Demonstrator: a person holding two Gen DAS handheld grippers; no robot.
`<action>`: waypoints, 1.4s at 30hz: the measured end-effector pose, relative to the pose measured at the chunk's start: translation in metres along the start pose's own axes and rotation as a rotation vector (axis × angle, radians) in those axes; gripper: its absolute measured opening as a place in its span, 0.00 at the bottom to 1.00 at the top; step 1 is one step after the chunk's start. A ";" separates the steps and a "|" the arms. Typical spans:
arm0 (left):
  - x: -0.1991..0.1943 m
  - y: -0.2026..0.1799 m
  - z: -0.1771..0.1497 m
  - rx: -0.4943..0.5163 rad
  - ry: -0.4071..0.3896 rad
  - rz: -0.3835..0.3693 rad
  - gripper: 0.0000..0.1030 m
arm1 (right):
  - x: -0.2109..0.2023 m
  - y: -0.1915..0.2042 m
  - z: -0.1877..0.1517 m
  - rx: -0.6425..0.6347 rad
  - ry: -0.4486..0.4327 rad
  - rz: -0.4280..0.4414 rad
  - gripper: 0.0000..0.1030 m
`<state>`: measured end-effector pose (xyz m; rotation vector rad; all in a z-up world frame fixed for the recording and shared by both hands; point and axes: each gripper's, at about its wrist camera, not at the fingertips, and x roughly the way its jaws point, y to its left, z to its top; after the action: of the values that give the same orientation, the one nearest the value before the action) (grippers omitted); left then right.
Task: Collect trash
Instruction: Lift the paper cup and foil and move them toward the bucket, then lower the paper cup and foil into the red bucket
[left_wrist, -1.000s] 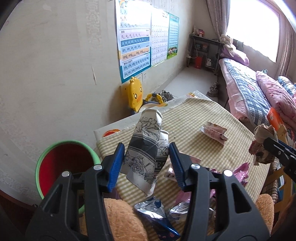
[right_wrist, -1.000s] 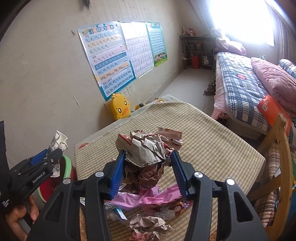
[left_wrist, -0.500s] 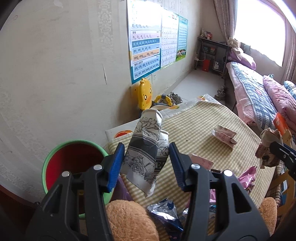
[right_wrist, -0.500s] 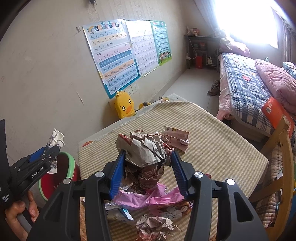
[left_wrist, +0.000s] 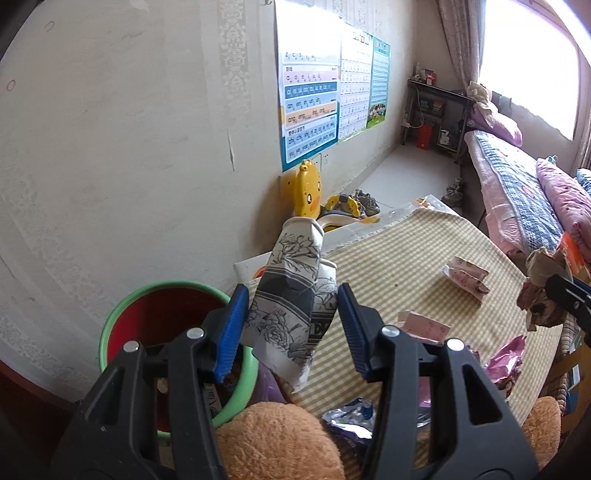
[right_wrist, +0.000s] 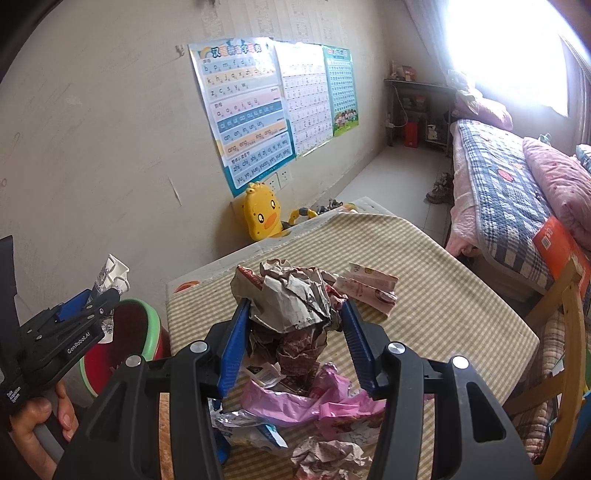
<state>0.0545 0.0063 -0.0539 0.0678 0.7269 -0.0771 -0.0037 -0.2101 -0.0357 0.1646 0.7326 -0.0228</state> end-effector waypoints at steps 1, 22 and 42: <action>0.000 0.003 0.000 -0.003 -0.002 0.005 0.46 | 0.000 0.003 0.001 -0.007 0.001 0.002 0.48; 0.002 0.063 -0.011 -0.069 0.009 0.089 0.46 | 0.024 0.075 0.000 -0.142 0.045 0.068 0.48; 0.014 0.112 -0.026 -0.145 0.048 0.167 0.46 | 0.048 0.140 -0.008 -0.208 0.118 0.219 0.49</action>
<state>0.0584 0.1189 -0.0781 -0.0081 0.7700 0.1368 0.0376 -0.0687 -0.0538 0.0470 0.8262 0.2731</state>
